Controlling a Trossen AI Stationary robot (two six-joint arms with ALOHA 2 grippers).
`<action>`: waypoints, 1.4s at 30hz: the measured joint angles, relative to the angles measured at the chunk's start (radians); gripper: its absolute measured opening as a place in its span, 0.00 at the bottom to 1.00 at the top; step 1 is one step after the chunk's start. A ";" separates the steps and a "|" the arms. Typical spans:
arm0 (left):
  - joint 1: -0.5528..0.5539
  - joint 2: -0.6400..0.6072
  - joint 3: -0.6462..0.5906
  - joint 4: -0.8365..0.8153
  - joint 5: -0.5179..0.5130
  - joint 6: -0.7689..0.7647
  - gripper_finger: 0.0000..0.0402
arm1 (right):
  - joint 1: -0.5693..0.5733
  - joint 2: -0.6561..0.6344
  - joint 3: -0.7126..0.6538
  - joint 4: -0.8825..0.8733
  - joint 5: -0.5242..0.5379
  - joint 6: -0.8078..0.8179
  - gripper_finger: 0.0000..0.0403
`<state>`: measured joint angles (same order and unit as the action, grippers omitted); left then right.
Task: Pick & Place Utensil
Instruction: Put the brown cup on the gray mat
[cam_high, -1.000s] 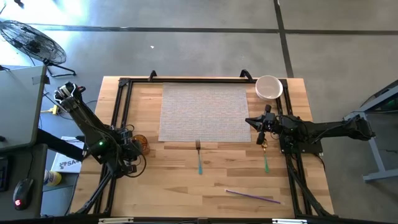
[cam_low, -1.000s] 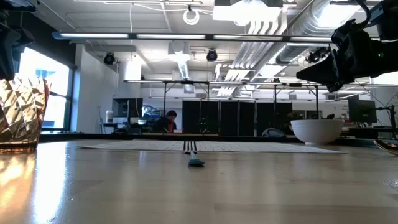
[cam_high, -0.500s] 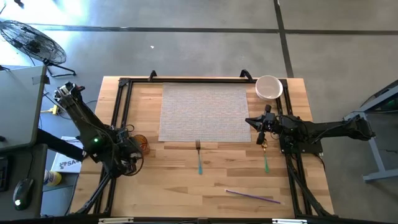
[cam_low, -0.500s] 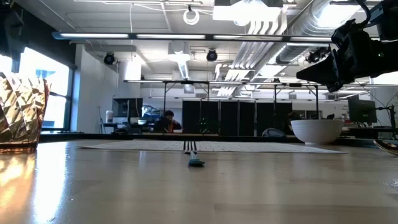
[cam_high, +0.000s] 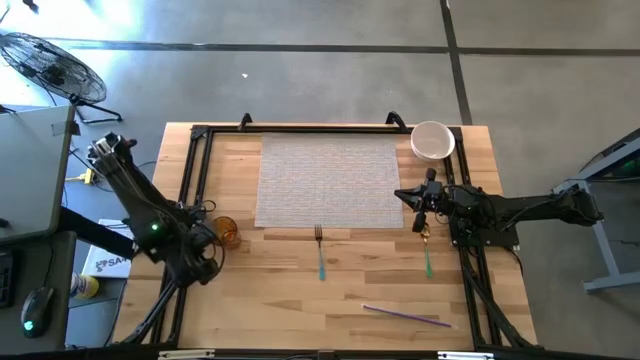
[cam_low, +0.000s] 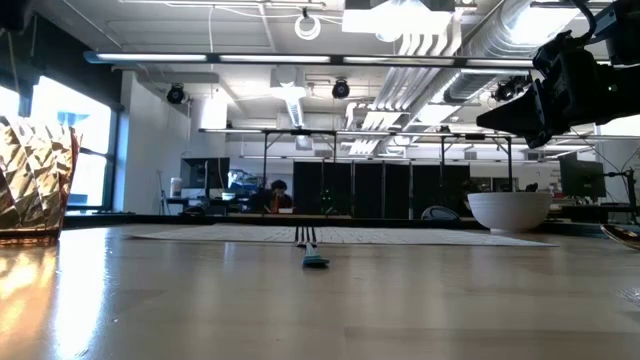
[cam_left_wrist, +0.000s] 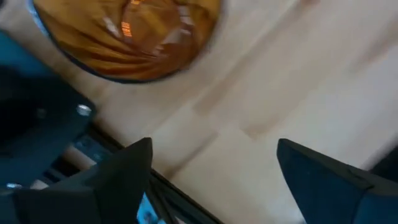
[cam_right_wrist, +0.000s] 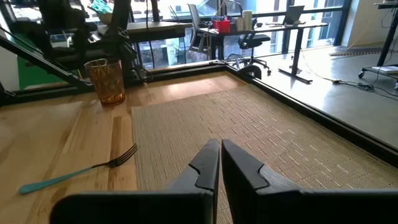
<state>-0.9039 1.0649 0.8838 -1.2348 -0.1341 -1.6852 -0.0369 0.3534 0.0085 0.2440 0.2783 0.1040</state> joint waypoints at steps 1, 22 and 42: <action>0.000 0.010 -0.014 0.001 0.000 -0.007 0.88 | 0.000 0.000 0.000 0.000 0.000 0.000 0.03; -0.144 0.270 -0.077 0.100 -0.165 -0.232 0.91 | 0.000 0.000 0.000 0.000 0.000 0.000 0.03; -0.282 0.464 -0.151 0.074 -0.460 -0.546 0.91 | 0.000 0.000 0.000 0.000 0.000 0.000 0.03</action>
<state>-1.1854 1.5288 0.7330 -1.1607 -0.5945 -2.2316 -0.0368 0.3534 0.0084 0.2441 0.2783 0.1040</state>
